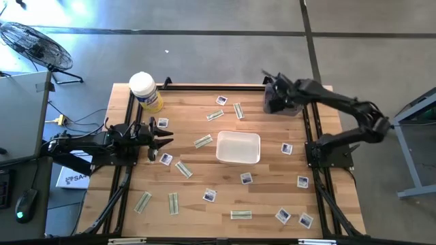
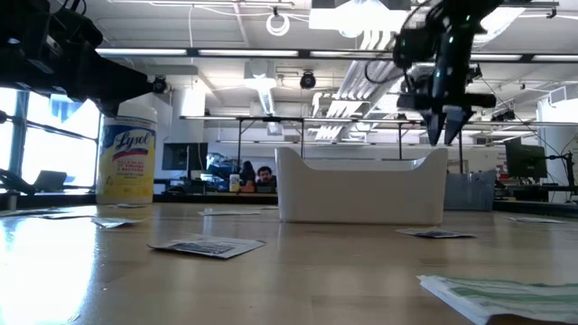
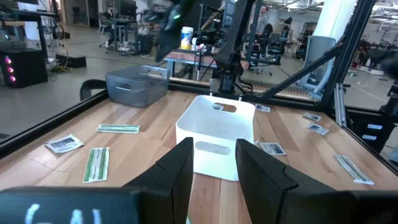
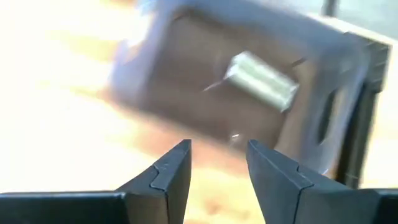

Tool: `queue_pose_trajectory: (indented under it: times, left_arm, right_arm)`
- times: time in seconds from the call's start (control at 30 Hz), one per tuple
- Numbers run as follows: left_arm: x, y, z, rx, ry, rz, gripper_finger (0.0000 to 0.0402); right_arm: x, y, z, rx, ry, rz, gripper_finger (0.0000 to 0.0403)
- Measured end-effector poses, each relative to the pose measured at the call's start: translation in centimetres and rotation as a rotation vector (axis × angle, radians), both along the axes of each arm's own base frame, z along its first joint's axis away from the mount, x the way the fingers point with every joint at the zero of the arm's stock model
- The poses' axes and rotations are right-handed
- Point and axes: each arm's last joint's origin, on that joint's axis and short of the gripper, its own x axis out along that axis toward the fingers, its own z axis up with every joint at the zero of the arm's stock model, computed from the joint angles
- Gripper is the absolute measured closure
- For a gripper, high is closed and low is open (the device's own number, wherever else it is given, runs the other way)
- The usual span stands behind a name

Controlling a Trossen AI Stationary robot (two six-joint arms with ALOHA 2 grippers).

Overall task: Pick & Place First Aid Supplies
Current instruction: Put the green bandage into the black bin

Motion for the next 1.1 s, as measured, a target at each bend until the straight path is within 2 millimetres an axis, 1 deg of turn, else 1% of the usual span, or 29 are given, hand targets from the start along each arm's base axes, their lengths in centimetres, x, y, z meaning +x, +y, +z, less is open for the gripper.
queue_pose_trajectory:
  times: [0.13, 0.27, 0.4, 0.57, 0.73, 0.8, 0.97, 1.03, 1.1]
  left_arm:
    - [0.0, 0.0, 0.0, 0.0, 0.0, 0.0, 0.0283]
    - [0.0, 0.0, 0.0, 0.0, 0.0, 0.0, 0.0283]
    - [0.0, 0.0, 0.0, 0.0, 0.0, 0.0, 0.0283]
    - [0.0, 0.0, 0.0, 0.0, 0.0, 0.0, 0.0283]
    - [0.0, 0.0, 0.0, 0.0, 0.0, 0.0, 0.0283]
    - [0.0, 0.0, 0.0, 0.0, 0.0, 0.0, 0.0283]
    - [0.0, 0.0, 0.0, 0.0, 0.0, 0.0, 0.0283]
    - [0.0, 0.0, 0.0, 0.0, 0.0, 0.0, 0.0283]
    - [0.0, 0.0, 0.0, 0.0, 0.0, 0.0, 0.0283]
  right_arm:
    - [1.1, 4.9, 1.1, 0.016, -0.033, 0.093, 0.0261]
    - [2.4, 9.0, 1.2, 0.005, -0.061, 0.154, 0.0263]
    - [3.7, 12.0, 0.8, -0.011, -0.1, 0.198, 0.0263]
    - [4.7, 15.6, 0.0, 0.01, -0.128, 0.241, 0.0263]
    - [5.6, 19.9, -1.0, 0.063, -0.181, 0.314, 0.0263]
    - [6.1, 21.7, -1.7, 0.081, -0.209, 0.344, 0.0263]
    - [7.7, 26.5, -4.2, 0.179, -0.247, 0.486, 0.0263]
    - [7.7, 28.3, -5.3, 0.22, -0.237, 0.523, 0.0263]
    - [7.6, 29.8, -6.1, 0.266, -0.227, 0.516, 0.0263]
